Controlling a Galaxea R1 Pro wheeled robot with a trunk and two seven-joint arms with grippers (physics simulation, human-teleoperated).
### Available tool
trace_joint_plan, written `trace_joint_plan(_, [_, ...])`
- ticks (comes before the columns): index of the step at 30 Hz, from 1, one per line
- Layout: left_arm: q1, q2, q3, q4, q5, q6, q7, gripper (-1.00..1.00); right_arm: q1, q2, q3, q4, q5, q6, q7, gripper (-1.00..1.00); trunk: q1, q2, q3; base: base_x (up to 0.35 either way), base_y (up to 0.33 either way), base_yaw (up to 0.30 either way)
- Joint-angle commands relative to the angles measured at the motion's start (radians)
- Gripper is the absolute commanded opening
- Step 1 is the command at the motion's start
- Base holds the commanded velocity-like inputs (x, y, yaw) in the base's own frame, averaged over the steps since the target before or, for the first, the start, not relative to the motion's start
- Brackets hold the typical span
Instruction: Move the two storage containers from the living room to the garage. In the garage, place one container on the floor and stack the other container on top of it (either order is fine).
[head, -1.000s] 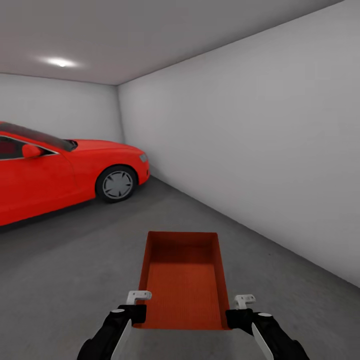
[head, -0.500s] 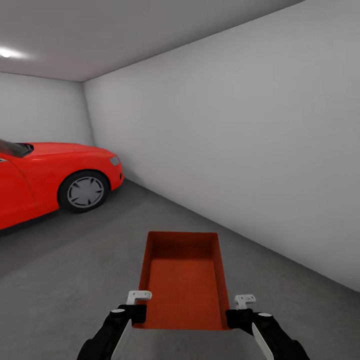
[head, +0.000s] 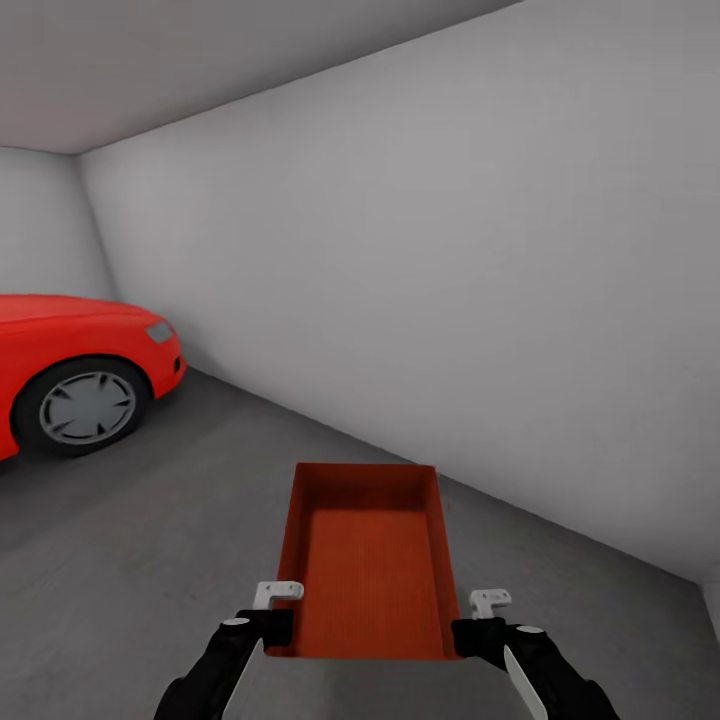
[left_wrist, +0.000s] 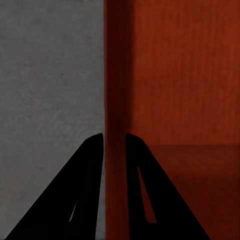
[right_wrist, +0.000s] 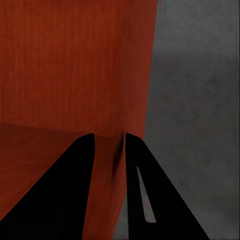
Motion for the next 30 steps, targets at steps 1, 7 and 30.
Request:
trace_joint_plan(1, [-0.001, -0.005, 0.014, -0.002, 0.012, 0.008, 0.008, -1.0, 0.0, 0.005, 0.03, -0.003, 0.002, -0.014, 0.001, -1.0, 0.001, -0.001, -0.002, 0.305, -0.194, -0.291])
trace_joint_plan(7, [-0.001, -0.005, 0.014, -0.002, 0.012, 0.008, 0.008, -1.0, 0.0, 0.005, 0.03, -0.003, 0.002, -0.014, 0.001, -1.0, 0.001, -0.001, -0.002, 0.284, -0.217, -0.291])
trace_joint_plan(30, [-0.001, -0.005, 0.014, -0.002, 0.012, 0.008, 0.008, -1.0, 0.0, 0.005, 0.03, -0.003, 0.002, -0.014, 0.001, -1.0, 0.001, -0.001, -0.002, 0.056, -0.035, -0.291])
